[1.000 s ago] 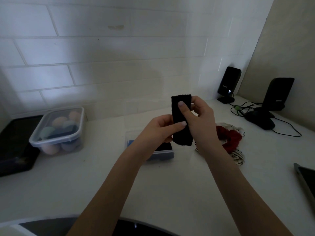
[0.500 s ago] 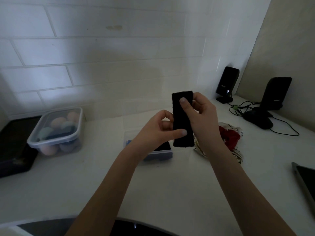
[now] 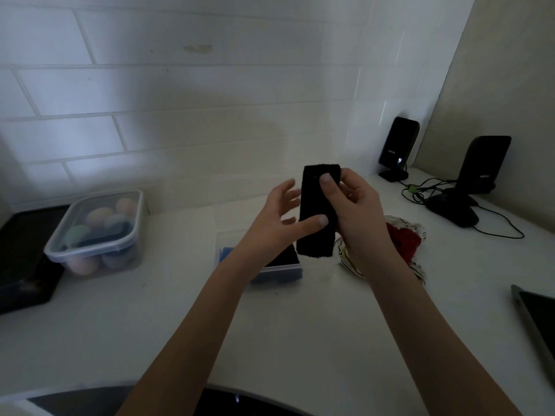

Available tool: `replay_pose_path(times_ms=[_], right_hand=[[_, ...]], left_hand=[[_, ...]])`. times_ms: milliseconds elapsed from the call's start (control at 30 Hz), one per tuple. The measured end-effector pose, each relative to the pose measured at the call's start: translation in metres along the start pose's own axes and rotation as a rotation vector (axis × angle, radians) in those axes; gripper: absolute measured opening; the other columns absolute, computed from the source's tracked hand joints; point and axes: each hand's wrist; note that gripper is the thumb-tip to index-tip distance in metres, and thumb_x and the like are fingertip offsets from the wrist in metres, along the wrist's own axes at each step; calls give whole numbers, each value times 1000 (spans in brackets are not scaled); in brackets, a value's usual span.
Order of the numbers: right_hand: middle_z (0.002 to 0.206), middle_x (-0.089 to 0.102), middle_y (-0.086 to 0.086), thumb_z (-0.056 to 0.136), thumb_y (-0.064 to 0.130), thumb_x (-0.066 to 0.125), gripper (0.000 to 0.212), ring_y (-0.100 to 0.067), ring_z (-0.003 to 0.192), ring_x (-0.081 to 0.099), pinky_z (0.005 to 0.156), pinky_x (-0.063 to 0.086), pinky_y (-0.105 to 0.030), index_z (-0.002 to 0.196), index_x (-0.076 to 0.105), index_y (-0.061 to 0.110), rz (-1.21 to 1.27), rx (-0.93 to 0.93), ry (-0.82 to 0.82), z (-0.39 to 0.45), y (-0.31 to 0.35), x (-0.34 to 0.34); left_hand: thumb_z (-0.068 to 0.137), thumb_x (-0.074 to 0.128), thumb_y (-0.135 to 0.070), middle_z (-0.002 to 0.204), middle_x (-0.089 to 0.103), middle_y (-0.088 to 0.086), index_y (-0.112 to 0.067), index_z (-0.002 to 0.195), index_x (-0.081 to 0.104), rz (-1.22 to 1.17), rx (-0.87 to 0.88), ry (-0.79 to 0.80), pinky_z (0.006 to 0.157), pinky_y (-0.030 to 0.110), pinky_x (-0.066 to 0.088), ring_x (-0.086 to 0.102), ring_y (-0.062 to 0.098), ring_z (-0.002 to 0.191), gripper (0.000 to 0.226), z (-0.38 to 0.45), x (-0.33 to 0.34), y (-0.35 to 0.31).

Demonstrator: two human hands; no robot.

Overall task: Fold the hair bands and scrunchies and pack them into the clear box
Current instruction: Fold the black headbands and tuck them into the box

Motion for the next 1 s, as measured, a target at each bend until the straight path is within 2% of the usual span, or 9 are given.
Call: replay_pose_path(times_ms=[133, 233, 333, 467, 567, 700, 800, 900, 1000], right_hand=[[96, 73, -10, 93, 26, 53, 21, -28, 91, 71, 68, 59, -35, 103, 67, 14, 79, 75, 130, -1, 1, -3], [90, 72, -3, 92, 19, 58, 12, -20, 82, 71, 62, 58, -34, 98, 68, 17, -65, 24, 116, -1, 1, -5], [84, 70, 0, 89, 16, 62, 7, -10, 73, 67, 61, 57, -28, 92, 68, 19, -210, -57, 59, 2, -1, -6], [91, 60, 1, 83, 21, 69, 6, -1, 73, 55, 57, 46, -11, 85, 64, 23, -454, -177, -18, 6, -6, -7], [101, 64, -6, 81, 23, 71, 11, -16, 89, 63, 53, 50, -16, 86, 62, 22, -415, -148, -8, 7, -8, -5], [101, 66, -3, 82, 23, 70, 11, -18, 91, 66, 55, 58, -29, 91, 64, 22, -352, -104, -24, 4, -7, -1], [91, 69, -1, 81, 21, 71, 9, -13, 90, 65, 62, 55, -21, 86, 66, 16, -341, -133, -66, 3, -8, 1], [80, 69, -4, 81, 21, 72, 7, -18, 80, 68, 56, 56, -28, 81, 67, 15, -232, -72, -65, 2, -6, 1], [64, 67, 2, 84, 16, 68, 6, -12, 55, 62, 40, 45, -23, 81, 64, 12, -142, -33, -26, 0, -3, -1]], left_hand=[[65, 73, -36, 102, 71, -3, -25, 112, 59, -195, -34, 44, 78, 29, 54, 68, 18, 95, 50, -1, 0, 0], [80, 67, -24, 99, 73, 6, -18, 105, 67, -251, -39, 35, 78, 34, 55, 70, 25, 91, 26, -1, 0, 3], [82, 66, -15, 102, 72, 15, -7, 111, 63, -251, -48, -13, 86, 45, 55, 70, 34, 90, 30, -2, 0, 4], [86, 62, -11, 90, 73, 9, -5, 105, 64, -226, -34, 17, 75, 37, 57, 71, 29, 76, 21, -4, 1, 4], [91, 54, -15, 92, 74, 7, -6, 108, 63, -204, -29, 43, 77, 37, 58, 72, 29, 78, 20, -6, 4, 2], [93, 51, -15, 102, 73, 6, -10, 114, 60, -264, -57, 94, 83, 37, 56, 71, 26, 91, 23, -5, 8, 0], [90, 55, -11, 98, 72, 0, -15, 117, 56, -245, -56, 168, 77, 29, 57, 71, 21, 87, 27, -8, 10, -1], [89, 57, -11, 90, 69, 2, -10, 120, 52, -200, -34, 177, 69, 27, 56, 70, 18, 74, 31, -10, 13, -2], [90, 57, -13, 82, 67, 1, -7, 114, 54, -160, -28, 136, 63, 23, 53, 66, 13, 65, 25, -10, 12, -2]])
Point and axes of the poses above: each hand's wrist, its own z-axis towards the middle knuckle, its own x-axis out of the palm, y = z × x
